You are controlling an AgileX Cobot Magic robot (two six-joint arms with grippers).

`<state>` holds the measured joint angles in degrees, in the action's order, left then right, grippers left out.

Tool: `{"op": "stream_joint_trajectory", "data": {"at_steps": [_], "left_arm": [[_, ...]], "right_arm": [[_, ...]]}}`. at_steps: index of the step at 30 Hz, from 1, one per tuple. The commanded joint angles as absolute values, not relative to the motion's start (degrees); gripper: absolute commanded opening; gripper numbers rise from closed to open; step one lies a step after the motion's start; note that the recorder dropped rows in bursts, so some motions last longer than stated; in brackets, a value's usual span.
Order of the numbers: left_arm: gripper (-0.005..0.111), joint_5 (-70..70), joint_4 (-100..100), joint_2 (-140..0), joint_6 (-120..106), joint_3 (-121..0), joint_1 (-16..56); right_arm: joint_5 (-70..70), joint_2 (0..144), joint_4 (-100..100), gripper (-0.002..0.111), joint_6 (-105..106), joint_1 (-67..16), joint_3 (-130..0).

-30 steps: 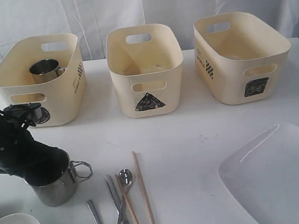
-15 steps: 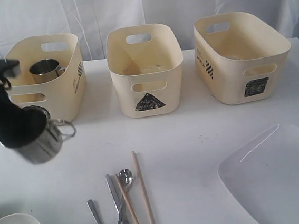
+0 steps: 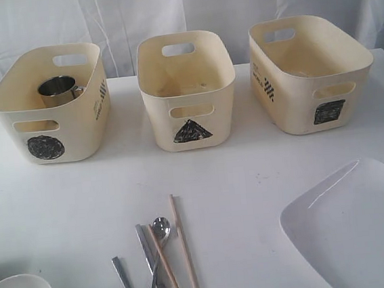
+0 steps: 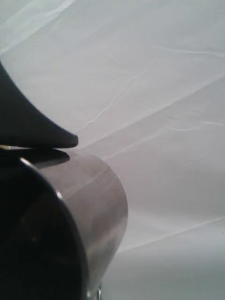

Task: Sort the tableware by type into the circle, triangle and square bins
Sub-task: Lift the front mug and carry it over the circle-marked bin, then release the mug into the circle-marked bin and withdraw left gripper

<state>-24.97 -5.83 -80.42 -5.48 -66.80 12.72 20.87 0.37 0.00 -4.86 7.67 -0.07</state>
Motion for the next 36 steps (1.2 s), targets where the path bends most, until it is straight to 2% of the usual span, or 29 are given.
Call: {"op": "stream_joint_trajectory", "data": {"at_steps": [1,6,18,21,23,25,30,32,36], "left_arm": [[0.0,-32.27,0.0,-93.08,-9.2,-66.2,12.66],[0.0,-40.21,2.52,-106.86,-14.57,-68.45,12.76],[0.0,-35.2,8.88,-108.01,-14.54,-68.81,12.65],[0.018,-35.1,15.74,-108.01,-20.2,-68.81,12.65],[0.025,-35.41,24.3,-108.01,-24.61,-68.81,12.65],[0.031,-34.42,24.97,-108.01,-24.23,-68.81,12.65],[0.059,-27.37,24.82,-108.01,-20.84,-68.81,12.65],[0.063,-27.26,24.82,-108.01,-20.2,-68.81,12.65],[0.063,-26.59,24.58,-107.35,-20.59,-68.81,12.65]], "right_arm": [[20.12,0.0,0.0,0.0,-4.92,8.02,0.0],[20.12,0.0,0.0,0.0,-4.92,8.02,0.0],[20.12,0.0,0.0,0.0,-4.92,8.02,0.0],[20.12,0.0,0.0,0.0,-4.92,8.02,0.0],[20.12,0.0,0.0,0.0,-4.92,8.02,0.0],[20.12,0.0,0.0,0.0,-4.92,8.02,0.0],[20.12,0.0,0.0,0.0,-4.92,8.02,0.0],[20.12,0.0,0.0,0.0,-4.92,8.02,0.0],[20.12,0.0,0.0,0.0,-4.92,8.02,0.0]]}}
